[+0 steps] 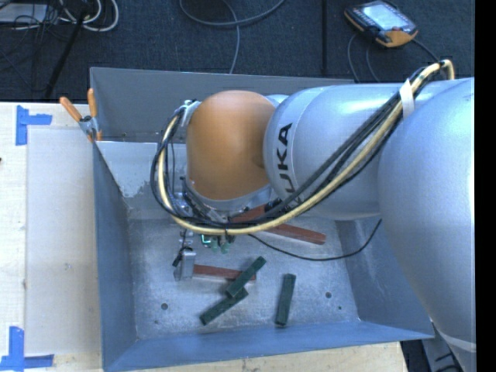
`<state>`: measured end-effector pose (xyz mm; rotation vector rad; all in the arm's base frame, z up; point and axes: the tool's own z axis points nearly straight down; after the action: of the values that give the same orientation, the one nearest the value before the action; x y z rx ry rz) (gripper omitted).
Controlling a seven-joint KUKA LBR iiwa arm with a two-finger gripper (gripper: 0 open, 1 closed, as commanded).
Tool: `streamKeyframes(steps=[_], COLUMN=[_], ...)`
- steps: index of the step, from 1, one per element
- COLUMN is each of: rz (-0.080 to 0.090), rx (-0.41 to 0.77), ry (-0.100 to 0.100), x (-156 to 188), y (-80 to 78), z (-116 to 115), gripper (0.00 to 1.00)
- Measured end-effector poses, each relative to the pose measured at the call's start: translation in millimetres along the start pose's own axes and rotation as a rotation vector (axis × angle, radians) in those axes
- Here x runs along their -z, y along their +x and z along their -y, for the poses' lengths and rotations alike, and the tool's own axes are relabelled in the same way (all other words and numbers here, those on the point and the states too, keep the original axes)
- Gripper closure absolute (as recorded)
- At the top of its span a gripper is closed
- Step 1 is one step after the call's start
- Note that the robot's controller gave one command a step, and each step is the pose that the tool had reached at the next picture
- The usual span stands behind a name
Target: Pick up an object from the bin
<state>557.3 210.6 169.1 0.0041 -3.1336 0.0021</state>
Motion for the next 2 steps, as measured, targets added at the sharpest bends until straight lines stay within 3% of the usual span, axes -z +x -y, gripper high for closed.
streamKeyframes(steps=[1, 2], rz=[0.007, 0.008], rx=[-0.004, 0.026], ry=[-0.001, -0.002], x=[4.1, -6.6], y=[-2.1, 16.1], z=[1.0, 52.9], gripper=[0.00, 0.00])
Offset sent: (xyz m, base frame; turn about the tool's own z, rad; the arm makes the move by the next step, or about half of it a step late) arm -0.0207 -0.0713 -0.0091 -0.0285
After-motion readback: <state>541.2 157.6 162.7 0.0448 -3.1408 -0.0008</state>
